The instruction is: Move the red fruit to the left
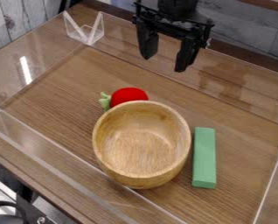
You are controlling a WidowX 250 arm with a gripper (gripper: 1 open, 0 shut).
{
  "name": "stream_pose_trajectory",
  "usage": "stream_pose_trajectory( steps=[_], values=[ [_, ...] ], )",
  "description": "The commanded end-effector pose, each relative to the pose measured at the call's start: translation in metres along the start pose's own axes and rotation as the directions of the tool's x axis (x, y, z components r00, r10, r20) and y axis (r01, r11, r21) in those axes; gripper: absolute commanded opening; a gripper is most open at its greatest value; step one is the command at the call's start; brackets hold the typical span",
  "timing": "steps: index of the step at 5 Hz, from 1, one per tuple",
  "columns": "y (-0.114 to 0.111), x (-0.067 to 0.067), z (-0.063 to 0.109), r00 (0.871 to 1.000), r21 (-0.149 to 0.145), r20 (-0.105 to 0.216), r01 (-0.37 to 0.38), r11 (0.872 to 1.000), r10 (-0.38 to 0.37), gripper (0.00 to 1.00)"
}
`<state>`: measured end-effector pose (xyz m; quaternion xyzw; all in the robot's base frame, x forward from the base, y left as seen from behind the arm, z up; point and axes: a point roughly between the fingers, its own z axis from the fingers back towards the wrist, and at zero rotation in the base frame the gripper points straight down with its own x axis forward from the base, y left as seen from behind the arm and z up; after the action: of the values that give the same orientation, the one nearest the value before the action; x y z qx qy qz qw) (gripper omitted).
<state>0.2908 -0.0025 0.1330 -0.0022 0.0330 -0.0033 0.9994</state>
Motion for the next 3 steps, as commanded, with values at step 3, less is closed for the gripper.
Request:
stream_pose_trajectory(
  steps=[3],
  values=[
    [0.038, -0.011, -0.032, 0.923, 0.072, -0.003, 0.383, 0.921, -0.384, 1.00]
  ],
)
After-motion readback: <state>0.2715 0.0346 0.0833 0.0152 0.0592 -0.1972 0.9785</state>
